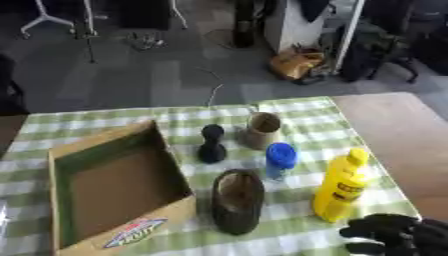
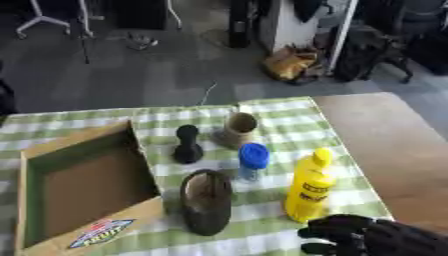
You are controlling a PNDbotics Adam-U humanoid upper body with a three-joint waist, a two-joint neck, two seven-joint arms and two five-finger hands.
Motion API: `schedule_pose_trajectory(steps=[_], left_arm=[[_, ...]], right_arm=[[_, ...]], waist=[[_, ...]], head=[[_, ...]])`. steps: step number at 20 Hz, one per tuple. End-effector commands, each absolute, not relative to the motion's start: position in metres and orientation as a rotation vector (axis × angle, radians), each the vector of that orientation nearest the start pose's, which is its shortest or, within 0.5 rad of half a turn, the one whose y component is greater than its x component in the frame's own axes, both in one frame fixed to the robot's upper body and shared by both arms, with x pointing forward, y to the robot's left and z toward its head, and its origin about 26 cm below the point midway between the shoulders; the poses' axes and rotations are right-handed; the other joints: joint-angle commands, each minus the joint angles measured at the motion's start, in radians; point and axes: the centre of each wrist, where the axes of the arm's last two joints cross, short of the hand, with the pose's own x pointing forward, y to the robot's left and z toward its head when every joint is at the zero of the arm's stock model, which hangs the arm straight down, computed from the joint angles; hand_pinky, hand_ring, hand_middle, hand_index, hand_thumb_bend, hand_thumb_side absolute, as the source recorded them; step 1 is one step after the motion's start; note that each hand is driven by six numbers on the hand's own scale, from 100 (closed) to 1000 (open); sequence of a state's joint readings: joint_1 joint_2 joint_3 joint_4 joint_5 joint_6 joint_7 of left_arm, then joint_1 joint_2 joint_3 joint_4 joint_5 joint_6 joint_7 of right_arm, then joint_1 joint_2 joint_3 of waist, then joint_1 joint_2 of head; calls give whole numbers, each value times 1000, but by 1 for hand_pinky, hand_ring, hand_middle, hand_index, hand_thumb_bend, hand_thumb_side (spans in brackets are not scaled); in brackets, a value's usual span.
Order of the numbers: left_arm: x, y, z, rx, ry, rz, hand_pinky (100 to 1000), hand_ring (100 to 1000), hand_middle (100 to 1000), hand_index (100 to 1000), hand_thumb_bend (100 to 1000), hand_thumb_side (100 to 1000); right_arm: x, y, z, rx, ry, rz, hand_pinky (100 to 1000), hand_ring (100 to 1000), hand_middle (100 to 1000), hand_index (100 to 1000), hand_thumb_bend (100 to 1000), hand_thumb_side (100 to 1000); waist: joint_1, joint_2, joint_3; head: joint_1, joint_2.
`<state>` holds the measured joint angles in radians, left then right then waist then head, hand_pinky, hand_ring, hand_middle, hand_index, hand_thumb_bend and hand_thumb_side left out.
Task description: Pick up objects on the table and place them in the box.
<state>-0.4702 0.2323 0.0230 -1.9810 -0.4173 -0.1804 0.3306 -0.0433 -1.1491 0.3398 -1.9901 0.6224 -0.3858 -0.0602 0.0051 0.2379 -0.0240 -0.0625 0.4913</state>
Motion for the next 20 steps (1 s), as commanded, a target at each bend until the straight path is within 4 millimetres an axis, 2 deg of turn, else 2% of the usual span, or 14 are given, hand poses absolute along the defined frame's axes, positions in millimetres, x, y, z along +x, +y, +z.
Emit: schedule_pose_trajectory(steps=[1,7,14,18,20], left_arm=[[311,235,246,-833,3394,161,882,961,906,809,112,1000],[311,234,245,-826,3401,163,881,961,905,808,112,1000],[311,236,244,-838,3408,157,880,958,901,802,110,1000],[311,235,244,-834,3415,165,880,957,897,799,108,1000],[311,235,244,-831,3419,166,879,956,895,797,108,1000]], right_arm=[[253,-340,176,1086,2370,-2450,953,1000,972,1000,751,1000],[252,-345,177,1346,2528,-2340,950,1000,974,1000,763,1000],[247,-351,172,1517,2686,-2431,951,1000,959,1000,797,1000],[246,-352,171,1528,2877,-2469,965,1000,963,1000,841,1000],[246,-351,170,1461,2980,-2480,987,1000,999,1000,871,954]], waist=[[-1,-15,-3],[1,-16,-9],[6,-13,-17],[9,-12,-16],[10,-11,-14]], head=[[7,4],[12,3],[21,3],[25,-3],[23,-5]])
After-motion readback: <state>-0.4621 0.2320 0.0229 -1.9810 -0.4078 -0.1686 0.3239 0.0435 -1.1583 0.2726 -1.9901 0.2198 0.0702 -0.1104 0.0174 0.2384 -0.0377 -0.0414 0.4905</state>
